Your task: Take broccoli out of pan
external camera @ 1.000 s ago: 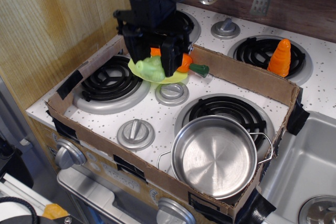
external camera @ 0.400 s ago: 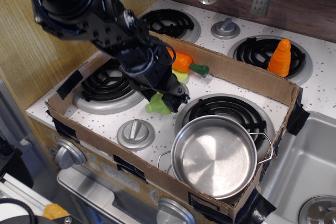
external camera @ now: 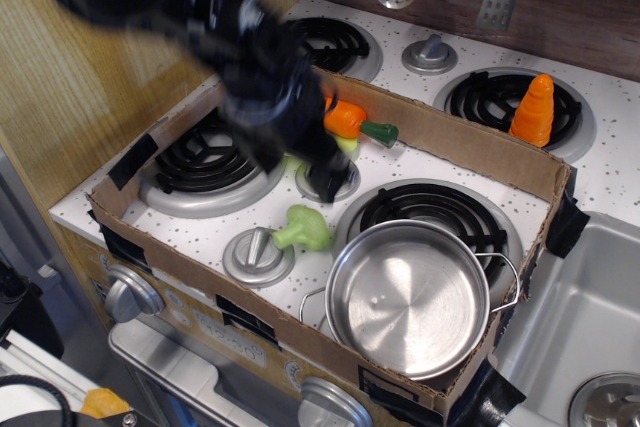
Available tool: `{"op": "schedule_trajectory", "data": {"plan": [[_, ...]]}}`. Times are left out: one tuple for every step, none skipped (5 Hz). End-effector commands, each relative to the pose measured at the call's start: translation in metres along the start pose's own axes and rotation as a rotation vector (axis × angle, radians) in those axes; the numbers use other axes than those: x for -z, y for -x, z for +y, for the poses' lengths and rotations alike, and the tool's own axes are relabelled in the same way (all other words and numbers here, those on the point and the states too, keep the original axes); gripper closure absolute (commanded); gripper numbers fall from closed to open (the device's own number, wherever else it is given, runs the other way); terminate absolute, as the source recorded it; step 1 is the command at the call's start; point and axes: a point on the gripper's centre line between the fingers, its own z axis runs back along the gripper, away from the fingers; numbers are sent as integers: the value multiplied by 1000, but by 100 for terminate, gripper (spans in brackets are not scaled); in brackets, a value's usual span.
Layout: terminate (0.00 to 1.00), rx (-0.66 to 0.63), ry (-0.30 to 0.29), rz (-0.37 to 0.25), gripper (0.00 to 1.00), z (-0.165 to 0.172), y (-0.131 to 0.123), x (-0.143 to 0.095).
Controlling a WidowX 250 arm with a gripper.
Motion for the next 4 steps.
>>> {"op": "schedule_trajectory", "data": {"plan": [[0, 113, -79, 155, 0, -11, -63, -90], [0, 104, -102, 144, 0, -11, -63, -112], [0, 34, -24, 155, 0, -15, -56, -109], [100, 34, -24, 155, 0, -15, -56, -109]]}}
